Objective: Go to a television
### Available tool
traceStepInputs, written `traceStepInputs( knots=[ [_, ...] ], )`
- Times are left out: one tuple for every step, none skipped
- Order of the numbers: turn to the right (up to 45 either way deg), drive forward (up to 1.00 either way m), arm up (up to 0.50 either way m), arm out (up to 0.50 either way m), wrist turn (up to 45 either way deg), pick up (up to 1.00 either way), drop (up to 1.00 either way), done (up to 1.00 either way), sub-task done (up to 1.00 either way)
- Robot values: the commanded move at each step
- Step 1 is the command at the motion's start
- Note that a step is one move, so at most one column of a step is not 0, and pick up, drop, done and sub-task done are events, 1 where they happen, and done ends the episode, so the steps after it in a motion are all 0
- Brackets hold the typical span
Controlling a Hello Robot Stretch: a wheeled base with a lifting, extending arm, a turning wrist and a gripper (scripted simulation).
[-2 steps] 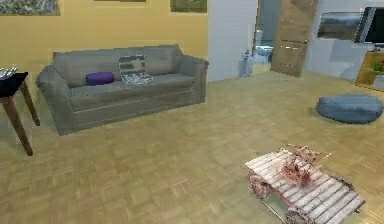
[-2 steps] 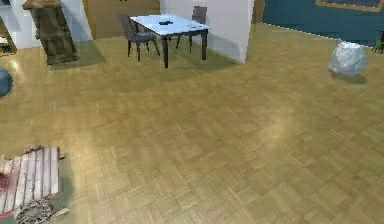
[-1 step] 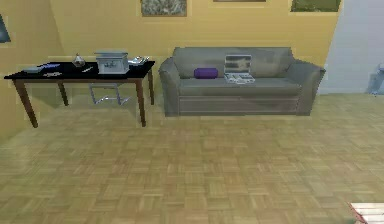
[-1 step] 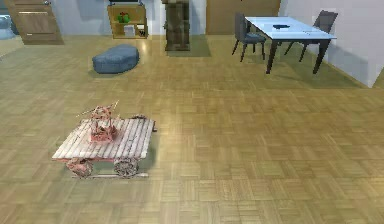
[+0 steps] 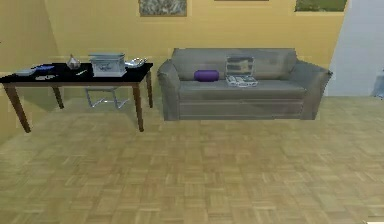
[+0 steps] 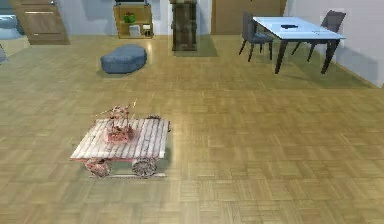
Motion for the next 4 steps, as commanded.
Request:
traceStepInputs(
  knots=[
    [15.0,0.00,0.00,0.00,0.0,0.00,0.00,0.00,0.00],
    [0.0,0.90,0.00,0.00,0.0,0.00,0.00,0.00,0.00],
    [45.0,0.00,0.00,0.00,0.0,0.00,0.00,0.00,0.00],
    [0.0,0.05,0.00,0.00,0.0,0.00,0.00,0.00,0.00]
  ],
)
